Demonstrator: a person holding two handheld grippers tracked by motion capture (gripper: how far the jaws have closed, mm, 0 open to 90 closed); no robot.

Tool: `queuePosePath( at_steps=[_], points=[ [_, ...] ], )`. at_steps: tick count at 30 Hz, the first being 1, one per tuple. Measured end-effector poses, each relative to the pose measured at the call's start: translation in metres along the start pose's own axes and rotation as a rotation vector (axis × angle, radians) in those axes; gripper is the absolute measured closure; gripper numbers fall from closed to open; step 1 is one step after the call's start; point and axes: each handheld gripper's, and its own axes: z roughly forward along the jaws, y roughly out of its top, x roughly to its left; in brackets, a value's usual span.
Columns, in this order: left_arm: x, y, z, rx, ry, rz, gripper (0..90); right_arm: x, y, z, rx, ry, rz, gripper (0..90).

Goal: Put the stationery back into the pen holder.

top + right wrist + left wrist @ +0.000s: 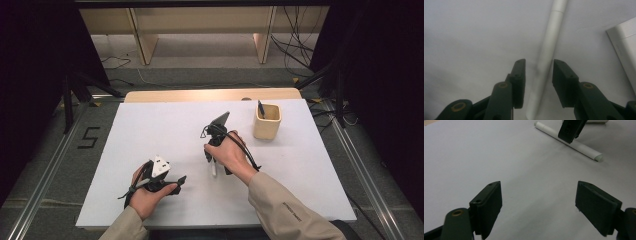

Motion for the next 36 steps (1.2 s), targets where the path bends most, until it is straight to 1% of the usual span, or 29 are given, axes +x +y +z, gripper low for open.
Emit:
queuePosePath(
  at_steps=[5,10,19,21,36],
  points=[
    [0.0001,-0.0002,0.0002,0.000,0.000,0.000,21.3,0.0004,0.0031,0.0008,0.018,-0.020,0.035,63.9],
    [0.0000,-0.0001,0.0002,0.000,-0.001,0.000,21.3,0.0015,0.0046,0.0038,0.027,-0.016,0.063,64.8],
    [0.0004,-0.0001,0.0002,0.002,-0.002,0.001,21.3,0.0023,0.0052,0.0070,0.025,-0.041,0.070,66.7],
    [0.0005,-0.0001,0.0003,0.002,-0.003,0.001,21.3,0.0021,0.0058,0.0079,0.023,-0.040,0.071,67.1],
    [0.0008,-0.0001,0.0002,0.002,-0.003,0.002,21.3,0.0057,0.0090,0.0098,0.040,-0.074,0.087,71.3]
  ],
)
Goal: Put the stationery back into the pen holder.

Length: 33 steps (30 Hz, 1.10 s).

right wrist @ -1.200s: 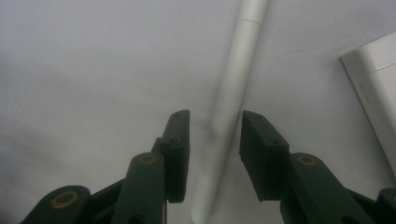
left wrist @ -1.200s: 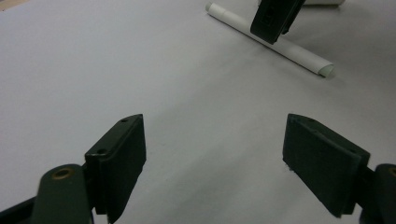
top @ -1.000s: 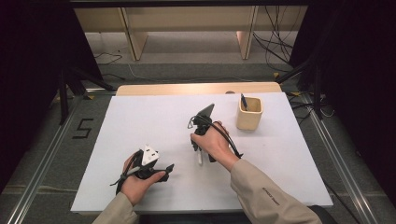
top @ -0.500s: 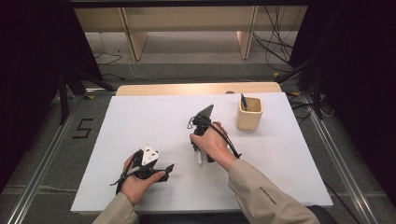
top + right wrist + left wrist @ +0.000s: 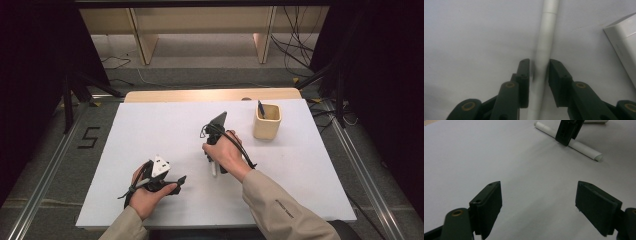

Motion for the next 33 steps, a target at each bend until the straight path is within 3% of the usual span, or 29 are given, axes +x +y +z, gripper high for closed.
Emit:
queuePosePath(
  at_steps=[33],
  points=[
    [0.0000,0.0001,-0.0002,-0.004,0.001,-0.003,21.0,0.0010,0.0051,0.0013,0.028,-0.016,0.028,78.3]
  ],
)
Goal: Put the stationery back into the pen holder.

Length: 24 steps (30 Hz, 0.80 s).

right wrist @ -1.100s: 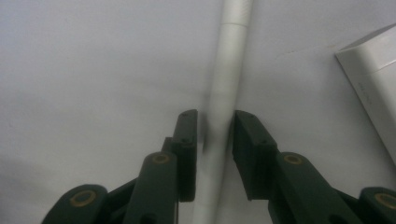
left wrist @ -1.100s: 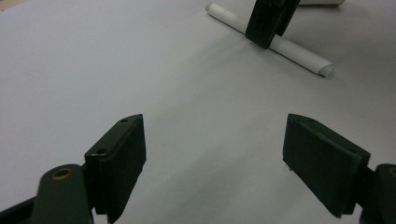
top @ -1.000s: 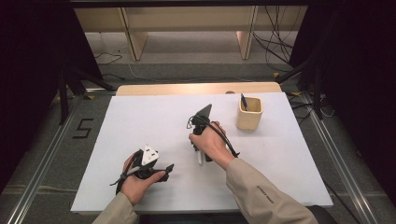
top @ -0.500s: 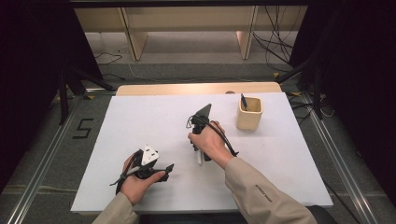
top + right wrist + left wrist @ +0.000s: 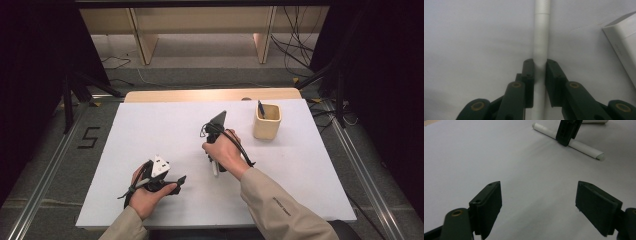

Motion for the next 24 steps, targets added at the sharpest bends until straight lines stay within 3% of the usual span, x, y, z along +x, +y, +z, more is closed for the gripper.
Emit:
queuePosePath(
  at_steps=[12,24],
  points=[
    [0.0004,0.0000,-0.0002,0.003,0.001,0.002,21.0,-0.0009,0.0007,-0.0002,0.008,0.008,0.006,78.7],
    [0.0008,-0.0003,-0.0004,0.001,0.003,0.000,21.0,-0.0028,0.0008,-0.0013,-0.003,0.028,-0.023,79.0]
  ],
)
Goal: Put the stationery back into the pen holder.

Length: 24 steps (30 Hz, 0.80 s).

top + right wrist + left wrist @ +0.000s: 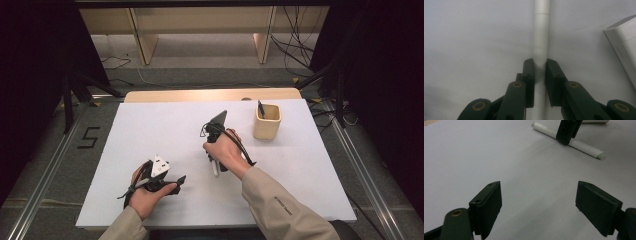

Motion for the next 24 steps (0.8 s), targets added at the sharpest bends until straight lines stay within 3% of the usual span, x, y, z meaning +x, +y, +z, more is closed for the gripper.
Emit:
queuePosePath(
  at_steps=[11,24],
  points=[
    [0.000,0.000,0.000,0.000,0.002,-0.001,20.9,-0.003,-0.002,-0.015,-0.062,0.050,-0.031,79.1],
    [0.001,0.000,0.000,0.000,0.004,-0.002,20.9,-0.019,-0.007,-0.028,-0.131,0.096,-0.055,79.1]
  ],
)
